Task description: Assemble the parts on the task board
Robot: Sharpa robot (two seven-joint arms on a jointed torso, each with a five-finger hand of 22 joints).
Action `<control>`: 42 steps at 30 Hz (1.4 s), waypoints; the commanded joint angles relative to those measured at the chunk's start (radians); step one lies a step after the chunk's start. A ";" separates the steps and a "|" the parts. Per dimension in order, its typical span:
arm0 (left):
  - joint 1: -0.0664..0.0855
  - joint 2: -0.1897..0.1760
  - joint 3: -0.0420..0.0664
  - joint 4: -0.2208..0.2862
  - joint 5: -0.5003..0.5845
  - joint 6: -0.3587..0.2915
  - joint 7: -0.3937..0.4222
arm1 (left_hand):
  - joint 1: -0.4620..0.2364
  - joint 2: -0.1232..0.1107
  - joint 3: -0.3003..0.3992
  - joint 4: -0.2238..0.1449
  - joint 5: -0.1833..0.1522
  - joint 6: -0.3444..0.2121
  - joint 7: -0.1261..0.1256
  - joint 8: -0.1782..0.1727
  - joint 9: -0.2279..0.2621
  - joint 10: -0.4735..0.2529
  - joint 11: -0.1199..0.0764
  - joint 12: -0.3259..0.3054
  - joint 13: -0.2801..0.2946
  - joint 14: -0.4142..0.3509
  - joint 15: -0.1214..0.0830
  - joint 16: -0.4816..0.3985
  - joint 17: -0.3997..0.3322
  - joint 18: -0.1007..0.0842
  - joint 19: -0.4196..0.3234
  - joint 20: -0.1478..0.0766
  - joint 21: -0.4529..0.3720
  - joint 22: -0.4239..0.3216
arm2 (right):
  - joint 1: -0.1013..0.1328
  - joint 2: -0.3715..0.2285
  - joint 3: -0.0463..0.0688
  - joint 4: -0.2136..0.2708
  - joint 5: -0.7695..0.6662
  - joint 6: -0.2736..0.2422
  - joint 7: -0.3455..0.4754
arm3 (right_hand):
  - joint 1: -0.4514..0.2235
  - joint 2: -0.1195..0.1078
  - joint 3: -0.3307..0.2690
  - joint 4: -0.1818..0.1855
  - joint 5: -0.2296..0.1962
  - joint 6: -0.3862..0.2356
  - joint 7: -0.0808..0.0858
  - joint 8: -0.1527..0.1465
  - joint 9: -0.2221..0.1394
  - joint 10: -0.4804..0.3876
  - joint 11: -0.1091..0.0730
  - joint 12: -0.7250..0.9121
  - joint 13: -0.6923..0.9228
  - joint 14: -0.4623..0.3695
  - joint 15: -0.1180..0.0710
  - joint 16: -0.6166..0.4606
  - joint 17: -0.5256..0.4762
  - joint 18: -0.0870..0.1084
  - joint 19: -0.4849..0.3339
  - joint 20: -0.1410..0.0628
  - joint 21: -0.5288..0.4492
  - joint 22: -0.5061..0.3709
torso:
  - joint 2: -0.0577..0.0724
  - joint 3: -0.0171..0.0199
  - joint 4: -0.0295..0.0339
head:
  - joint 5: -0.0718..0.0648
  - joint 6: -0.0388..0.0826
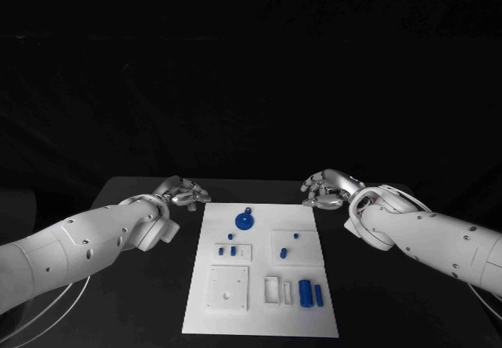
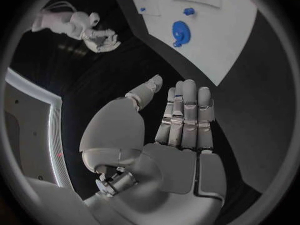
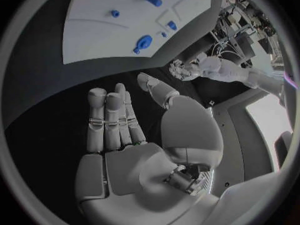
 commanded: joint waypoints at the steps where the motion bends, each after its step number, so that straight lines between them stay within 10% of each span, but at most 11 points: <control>1: 0.005 -0.024 0.000 0.055 0.260 0.069 0.108 | -0.006 0.004 -0.004 -0.009 -0.002 -0.010 -0.001 0.009 0.002 -0.006 0.011 0.000 0.000 -0.015 0.008 -0.050 -0.022 -0.003 -0.016 -0.009 -0.029 -0.014 | -0.017 0.002 -0.009 -0.001 -0.178 0.052 0.018 | 0.024 0.000 0.018 0.000 -0.030 0.025 0.003 0.013 0.007 0.030 0.003 -0.082 -0.074 0.016 0.005 0.011 -0.006 0.069 0.021 -0.007 -0.001 0.005 | -0.001 -0.0010 -0.0014 | -0.015 0.006; 13: 0.013 -0.100 0.000 0.215 0.266 0.150 0.186 | 0.041 0.026 -0.005 -0.046 -0.002 -0.013 -0.004 0.028 0.006 0.041 -0.005 0.018 0.008 -0.044 0.062 -0.263 -0.082 -0.025 -0.083 0.034 -0.112 -0.038 | -0.069 0.036 -0.037 -0.010 -0.429 0.040 -0.038 | 0.078 -0.017 0.087 -0.001 -0.099 0.074 -0.020 0.036 0.015 0.173 0.000 -0.269 -0.216 0.070 0.000 0.029 -0.036 0.069 0.075 -0.008 0.011 0.011 | -0.003 0.0001 0.0006 | -0.033 0.006; 42: 0.015 -0.110 0.000 0.272 0.314 0.150 0.202 | 0.044 0.026 -0.030 -0.045 -0.002 -0.031 0.003 0.030 0.002 -0.021 0.025 -0.018 -0.016 -0.072 0.097 -0.377 -0.080 -0.021 -0.123 0.070 -0.156 -0.044 | -0.102 0.136 -0.073 -0.098 -0.558 0.010 -0.146 | 0.102 -0.069 0.174 0.043 -0.172 0.085 -0.020 0.024 0.001 0.233 0.004 -0.375 -0.278 0.094 0.004 0.031 -0.065 0.069 0.103 -0.005 0.001 0.008 | -0.002 -0.0008 0.0002 | -0.022 -0.008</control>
